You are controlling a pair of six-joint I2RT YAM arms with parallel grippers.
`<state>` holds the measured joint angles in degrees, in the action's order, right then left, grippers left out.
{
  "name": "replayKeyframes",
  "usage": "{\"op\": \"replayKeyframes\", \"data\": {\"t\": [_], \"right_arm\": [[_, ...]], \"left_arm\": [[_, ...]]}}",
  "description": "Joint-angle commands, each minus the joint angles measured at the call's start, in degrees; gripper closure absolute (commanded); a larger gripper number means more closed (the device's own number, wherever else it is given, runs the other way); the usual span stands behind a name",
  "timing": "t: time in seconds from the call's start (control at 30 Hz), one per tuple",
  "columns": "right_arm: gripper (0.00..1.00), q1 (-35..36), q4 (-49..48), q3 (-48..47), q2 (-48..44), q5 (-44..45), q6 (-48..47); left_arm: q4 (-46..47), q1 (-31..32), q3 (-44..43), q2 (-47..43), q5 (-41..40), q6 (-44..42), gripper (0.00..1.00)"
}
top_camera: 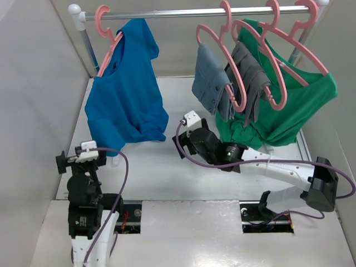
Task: Place the t-shirt on the hanger
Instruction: Hang the hanger with tshirt onto the clothesline
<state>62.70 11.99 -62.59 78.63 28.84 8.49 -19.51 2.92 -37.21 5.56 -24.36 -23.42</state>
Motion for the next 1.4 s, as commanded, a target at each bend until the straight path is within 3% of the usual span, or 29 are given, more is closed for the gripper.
{"op": "replayKeyframes", "data": {"t": [0.0, 0.17, 0.4, 0.53, 0.67, 0.77, 0.97, 1.37], "right_arm": [[0.01, 0.0, 0.1, 5.2, -3.7, 1.1, 5.1], [0.01, -1.2, -4.1, 18.2, -10.1, 1.7, 9.3], [0.01, -2.5, -4.8, 38.0, -33.1, 7.8, 18.9], [0.01, -3.0, -3.0, 43.3, -46.0, 11.2, 21.1], [0.01, -3.0, 8.2, 44.5, -54.6, 16.3, 30.8], [0.01, -3.0, 12.3, 44.5, -58.2, 17.9, 31.4], [0.01, -3.0, 16.6, 42.6, -57.3, 19.0, 36.1], [0.01, -3.0, 22.5, 32.9, -39.5, 20.6, 41.0]], "left_arm": [[-3.2, 0.0, 3.0, -6.8, -0.2, -4.4, 0.0], [-11.2, 0.0, 7.8, -13.1, 2.4, -6.9, 0.0], [-18.7, 0.0, 10.3, -17.7, 6.6, -3.8, 0.0], [-18.0, 0.0, 10.9, -17.2, 4.8, -2.7, 0.0], [-18.0, 0.0, 10.9, -17.2, 3.7, -2.0, 0.0], [-18.6, 0.0, 10.9, -17.2, 3.2, -1.4, 0.0], [-18.6, 0.0, 10.9, -17.2, 3.2, -0.8, 0.0], [-18.6, 0.0, 10.9, -17.2, 3.2, -0.8, 0.0]]}}
